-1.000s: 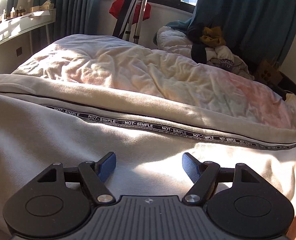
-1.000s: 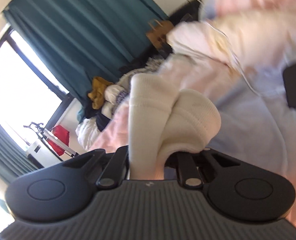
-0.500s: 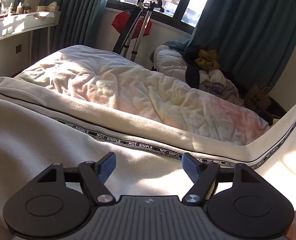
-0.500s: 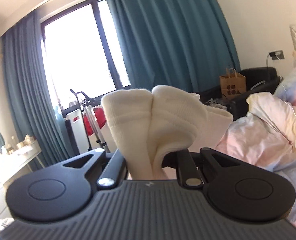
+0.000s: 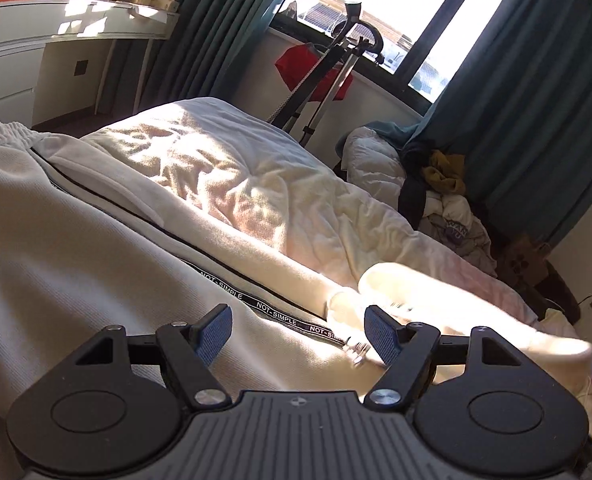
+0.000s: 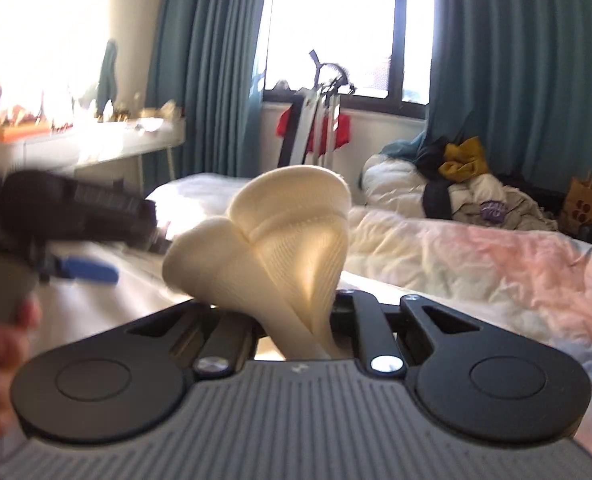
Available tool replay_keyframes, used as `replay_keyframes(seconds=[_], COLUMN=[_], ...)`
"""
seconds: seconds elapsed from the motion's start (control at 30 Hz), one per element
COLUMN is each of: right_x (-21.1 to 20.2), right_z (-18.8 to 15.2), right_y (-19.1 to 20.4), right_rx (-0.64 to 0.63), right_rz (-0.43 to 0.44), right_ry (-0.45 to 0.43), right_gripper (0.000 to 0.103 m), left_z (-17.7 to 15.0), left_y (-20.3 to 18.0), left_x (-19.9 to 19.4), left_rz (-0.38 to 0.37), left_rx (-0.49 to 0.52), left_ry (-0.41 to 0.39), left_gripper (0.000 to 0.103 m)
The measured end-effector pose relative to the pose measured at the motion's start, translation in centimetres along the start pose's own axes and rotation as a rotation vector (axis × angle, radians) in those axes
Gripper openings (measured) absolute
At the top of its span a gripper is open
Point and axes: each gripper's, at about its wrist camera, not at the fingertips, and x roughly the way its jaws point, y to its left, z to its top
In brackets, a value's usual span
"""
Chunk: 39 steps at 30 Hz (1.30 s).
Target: Fold clothes
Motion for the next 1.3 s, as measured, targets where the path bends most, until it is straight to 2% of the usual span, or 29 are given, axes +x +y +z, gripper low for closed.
replay_keyframes(seconds=[0.13, 0.23, 0.4, 0.47, 0.53, 0.57, 0.63, 0.77, 0.83, 0.9, 1.0, 1.03, 1.13, 1.3], right_x=[1.1, 0.6, -1.2, -2.6, -4.4, -5.3, -6.8, -8.5, -6.8, -4.6, -1.5, -0.7, -0.1, -0.9], right_z=[-3.4, -2.9, -1.9, -1.6, -1.4, -1.3, -1.1, -2.3, -3.1, -4.0, -6.4, -7.2, -7.4, -7.3], right_y=[3.1, 3.0, 2.5, 1.8, 0.5, -0.3, -2.1, -6.7, -8.7, -10.3, -11.3, -11.4, -11.4, -11.6], right_rx=[-0.105, -0.152, -0.214, -0.210, -0.164, -0.128, -0.034, 0.248, 0.325, 0.390, 0.513, 0.540, 0.545, 0.593], right_rz=[0.031, 0.090, 0.230, 0.291, 0.372, 0.381, 0.353, 0.213, 0.177, 0.183, 0.203, 0.214, 0.222, 0.237], right_ry=[0.084, 0.108, 0.178, 0.188, 0.188, 0.181, 0.167, 0.133, 0.172, 0.225, 0.362, 0.391, 0.387, 0.380], right_gripper=[0.015, 0.019, 0.044, 0.060, 0.060, 0.060, 0.060, 0.062, 0.064, 0.064, 0.064, 0.064, 0.065, 0.065], left_z=[0.2, 0.1, -0.4, -0.6, -0.9, -1.0, -1.3, -1.9, -2.2, -2.5, -2.9, -3.1, -3.4, -3.3], left_y=[0.7, 0.7, 0.0, -0.3, -0.6, -0.7, -1.0, -1.6, -1.9, -2.2, -2.7, -2.8, -3.1, -2.9], left_x=[0.4, 0.8, 1.6, 1.9, 2.2, 2.3, 2.4, 2.6, 2.7, 2.8, 3.0, 3.0, 3.1, 2.3], left_rz=[0.000, -0.018, -0.067, -0.087, -0.106, -0.105, -0.096, -0.079, -0.071, -0.063, -0.050, -0.046, -0.037, -0.054], left_rx=[-0.024, -0.027, -0.014, -0.010, -0.005, 0.002, 0.017, 0.047, 0.062, 0.077, 0.100, 0.107, 0.122, 0.093], left_ry=[0.018, 0.033, 0.060, 0.070, 0.081, 0.085, 0.094, 0.110, 0.118, 0.127, 0.139, 0.143, 0.151, 0.109], left_gripper=[0.075, 0.075, 0.075, 0.075, 0.075, 0.075, 0.075, 0.075, 0.075, 0.074, 0.074, 0.074, 0.074, 0.074])
